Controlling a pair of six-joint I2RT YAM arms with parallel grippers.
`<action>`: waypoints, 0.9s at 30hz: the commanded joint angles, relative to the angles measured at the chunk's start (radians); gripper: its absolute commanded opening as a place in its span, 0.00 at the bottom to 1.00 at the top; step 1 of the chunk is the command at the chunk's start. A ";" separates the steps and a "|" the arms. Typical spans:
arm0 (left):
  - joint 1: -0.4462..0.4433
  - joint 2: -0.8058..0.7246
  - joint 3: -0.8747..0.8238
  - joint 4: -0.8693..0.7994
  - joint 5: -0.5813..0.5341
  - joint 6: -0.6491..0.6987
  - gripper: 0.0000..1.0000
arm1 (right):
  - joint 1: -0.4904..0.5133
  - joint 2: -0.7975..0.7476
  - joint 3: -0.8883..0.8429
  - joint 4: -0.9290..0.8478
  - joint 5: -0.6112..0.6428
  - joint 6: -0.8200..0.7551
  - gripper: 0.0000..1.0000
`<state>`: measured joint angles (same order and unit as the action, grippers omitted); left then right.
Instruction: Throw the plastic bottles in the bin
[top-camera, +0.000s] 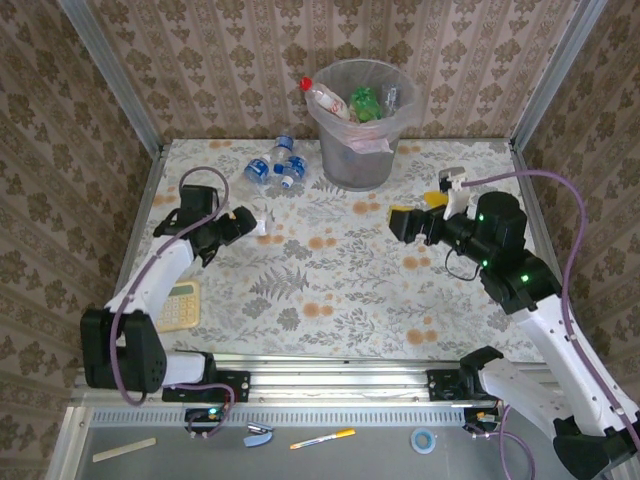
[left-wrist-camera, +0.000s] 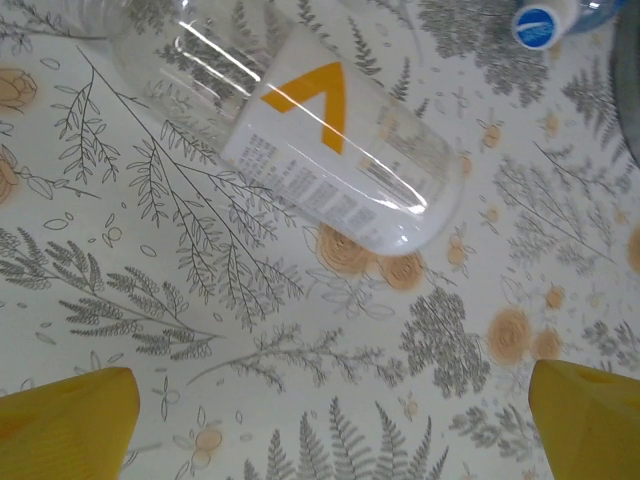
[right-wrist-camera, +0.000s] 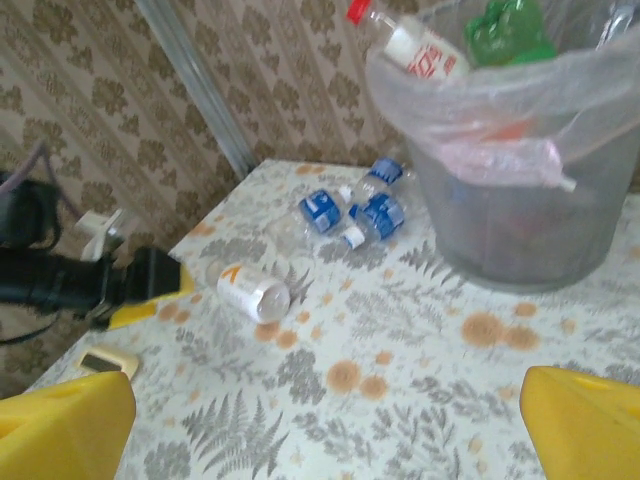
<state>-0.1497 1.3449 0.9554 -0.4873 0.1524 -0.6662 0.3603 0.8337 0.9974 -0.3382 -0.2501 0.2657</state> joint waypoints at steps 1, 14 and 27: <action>0.022 0.067 0.001 0.069 0.029 -0.082 1.00 | 0.034 -0.054 -0.053 -0.053 -0.021 0.035 1.00; 0.053 0.316 0.028 0.163 0.040 -0.170 0.99 | 0.083 -0.184 -0.166 -0.106 -0.006 0.071 1.00; 0.082 0.377 -0.045 0.216 0.061 -0.164 0.80 | 0.085 -0.210 -0.192 -0.109 0.015 0.063 1.00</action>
<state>-0.0769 1.6951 0.9436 -0.3119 0.2028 -0.8326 0.4370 0.6403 0.8196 -0.4374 -0.2478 0.3187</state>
